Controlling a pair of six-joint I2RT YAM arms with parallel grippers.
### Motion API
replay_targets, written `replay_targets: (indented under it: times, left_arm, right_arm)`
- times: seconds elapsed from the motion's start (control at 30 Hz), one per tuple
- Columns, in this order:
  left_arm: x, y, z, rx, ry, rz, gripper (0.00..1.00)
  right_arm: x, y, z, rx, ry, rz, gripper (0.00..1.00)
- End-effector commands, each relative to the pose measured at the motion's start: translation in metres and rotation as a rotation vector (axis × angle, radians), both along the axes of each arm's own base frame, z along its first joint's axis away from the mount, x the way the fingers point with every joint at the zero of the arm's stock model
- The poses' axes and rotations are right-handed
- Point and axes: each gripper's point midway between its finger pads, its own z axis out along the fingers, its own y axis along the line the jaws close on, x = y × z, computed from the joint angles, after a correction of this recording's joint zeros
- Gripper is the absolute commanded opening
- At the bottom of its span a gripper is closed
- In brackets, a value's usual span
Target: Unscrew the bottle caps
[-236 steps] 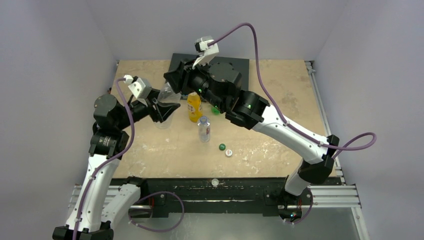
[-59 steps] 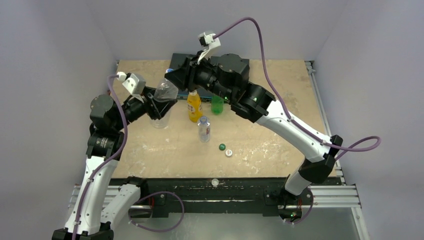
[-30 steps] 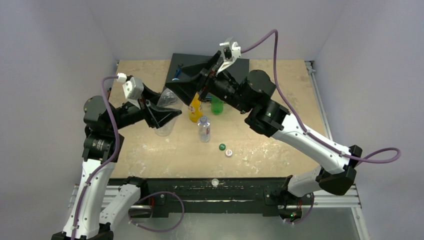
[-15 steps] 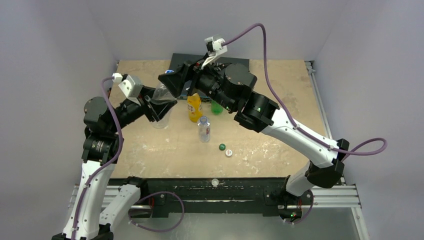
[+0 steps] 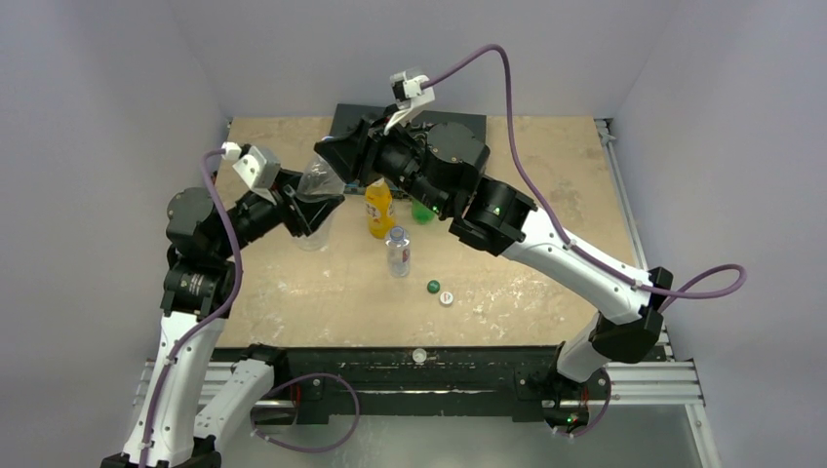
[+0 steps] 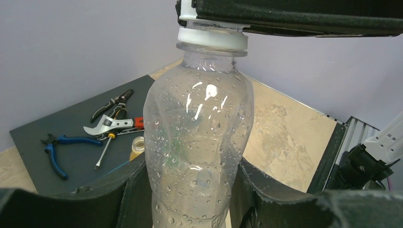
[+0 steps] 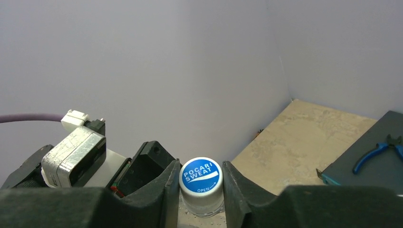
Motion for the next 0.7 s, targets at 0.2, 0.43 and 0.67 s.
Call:
replay_targets:
  times: [0.2,0.43,0.67]
  left_arm:
    - [-0.017,-0.013,0.012,-0.014,-0.038,-0.121,0.0]
    - [-0.057,-0.036,0.02,-0.111,0.042,-0.397,0.0]
    - [-0.073,-0.039,0.024,-0.095,0.031,-0.477,0.0]
  right_arm:
    - [-0.024,-0.012,0.036,0.033,-0.094,0.087,0.14]
    - [-0.076,-0.024,0.049,0.078,-0.295,0.396,0.17]
    - [-0.093,-0.037,0.051,0.13,-0.364,0.533,0.21]
